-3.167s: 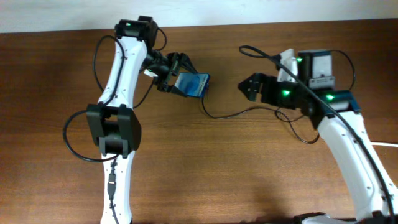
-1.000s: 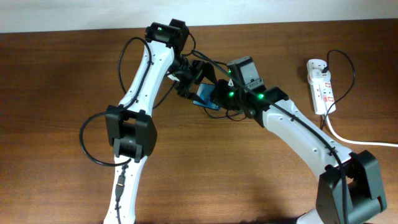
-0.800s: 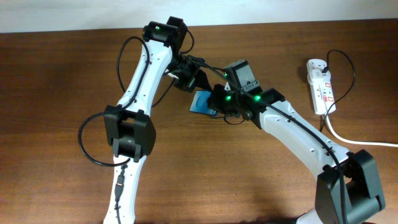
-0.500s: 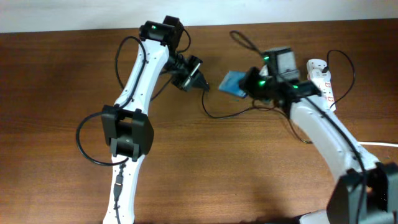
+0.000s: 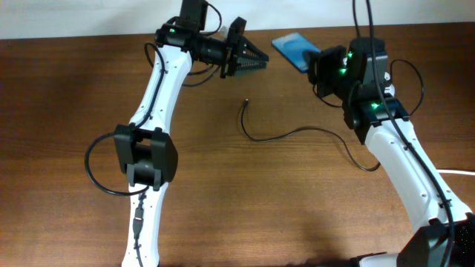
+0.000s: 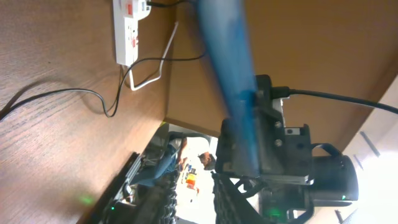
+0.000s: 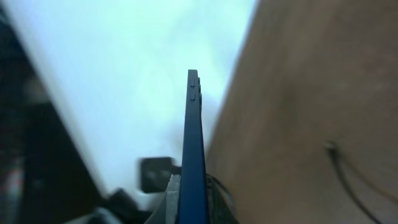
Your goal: Plug charger to phone and switch on socket
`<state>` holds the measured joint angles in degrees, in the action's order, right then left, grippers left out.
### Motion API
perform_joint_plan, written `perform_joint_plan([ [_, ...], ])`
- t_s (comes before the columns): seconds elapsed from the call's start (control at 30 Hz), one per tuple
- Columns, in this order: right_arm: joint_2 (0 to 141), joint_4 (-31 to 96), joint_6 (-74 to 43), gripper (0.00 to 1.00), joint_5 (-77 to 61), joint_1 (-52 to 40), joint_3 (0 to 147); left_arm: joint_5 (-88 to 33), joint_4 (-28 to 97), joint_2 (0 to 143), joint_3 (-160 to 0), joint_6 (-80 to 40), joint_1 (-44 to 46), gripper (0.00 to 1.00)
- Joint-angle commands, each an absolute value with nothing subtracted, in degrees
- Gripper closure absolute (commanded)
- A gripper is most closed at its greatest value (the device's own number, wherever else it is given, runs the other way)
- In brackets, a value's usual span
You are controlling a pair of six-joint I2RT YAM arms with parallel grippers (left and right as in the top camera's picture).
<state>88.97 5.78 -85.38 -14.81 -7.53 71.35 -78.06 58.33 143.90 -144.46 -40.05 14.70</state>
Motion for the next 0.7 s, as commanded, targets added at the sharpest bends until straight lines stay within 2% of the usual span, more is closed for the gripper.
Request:
perform_joint_plan([
  [0.0,87.57,1.80,-87.74,0.96,-10.39,-9.63,72.69,-79.72,54.17,143.57,-145.03,-51.11,14.57,0.70],
  [0.1,87.88,1.67,-87.74,0.96,-4.89,-12.97,72.66,-79.72,48.36,143.57,-145.03,-63.96,14.70,0.68],
  [0.17,88.29,1.63,-87.74,0.96,-1.13,-15.27,72.66,-79.72,45.74,143.57,-145.03,-68.07,14.96,0.67],
  [0.3,89.19,1.06,-87.74,0.96,3.95,-18.44,72.66,-79.72,45.63,143.57,-145.03,-71.22,15.70,0.66],
  [0.57,91.70,-2.63,-87.77,0.96,4.75,-21.19,72.66,-77.95,45.43,143.55,-145.03,-75.33,16.51,0.66],
  [0.67,92.23,-3.09,-87.79,0.96,4.80,-21.87,72.66,-76.79,45.41,143.57,-145.03,-77.17,16.51,0.69],
])
